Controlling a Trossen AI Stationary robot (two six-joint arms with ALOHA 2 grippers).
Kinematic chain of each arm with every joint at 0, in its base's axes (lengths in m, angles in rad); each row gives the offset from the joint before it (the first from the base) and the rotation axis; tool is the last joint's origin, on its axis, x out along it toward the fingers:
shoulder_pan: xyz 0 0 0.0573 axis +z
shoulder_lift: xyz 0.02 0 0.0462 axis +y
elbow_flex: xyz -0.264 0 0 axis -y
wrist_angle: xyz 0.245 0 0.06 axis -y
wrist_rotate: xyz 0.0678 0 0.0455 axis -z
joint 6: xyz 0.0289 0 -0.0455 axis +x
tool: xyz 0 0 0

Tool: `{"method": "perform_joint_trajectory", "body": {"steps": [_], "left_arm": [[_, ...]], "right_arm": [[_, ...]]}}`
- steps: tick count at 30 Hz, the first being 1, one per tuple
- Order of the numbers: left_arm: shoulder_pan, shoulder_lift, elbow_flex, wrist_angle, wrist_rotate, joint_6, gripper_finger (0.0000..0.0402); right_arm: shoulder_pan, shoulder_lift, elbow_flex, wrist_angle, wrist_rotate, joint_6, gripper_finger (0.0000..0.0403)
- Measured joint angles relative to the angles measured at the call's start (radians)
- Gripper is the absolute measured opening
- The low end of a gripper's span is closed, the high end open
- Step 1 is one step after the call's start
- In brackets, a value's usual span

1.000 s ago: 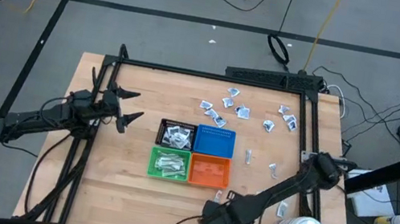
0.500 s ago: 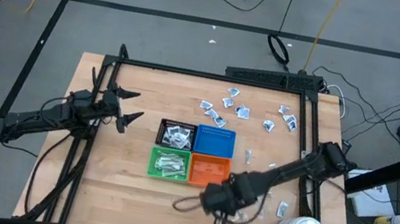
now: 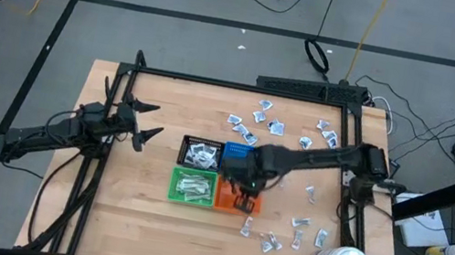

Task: Pick & Place First Aid Supplies
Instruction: Put the ointment pack into the orange bin

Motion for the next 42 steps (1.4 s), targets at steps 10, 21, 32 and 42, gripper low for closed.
{"method": "perform_joint_trajectory", "body": {"steps": [10,21,32,42], "left_arm": [[0.000,0.000,0.000,0.000,0.000,0.000,0.0365],[0.000,0.000,0.000,0.000,0.000,0.000,0.0365],[0.000,0.000,0.000,0.000,0.000,0.000,0.0365],[0.000,0.000,0.000,0.000,0.000,0.000,0.0365]], "right_arm": [[-0.017,0.089,0.001,0.147,0.032,-0.052,0.0000],[-0.005,0.156,0.001,0.165,0.054,-0.082,0.0004],[-0.005,0.155,0.001,0.161,0.054,-0.112,0.0134],[0.007,0.101,0.001,0.125,0.050,-0.554,0.0184]]}}
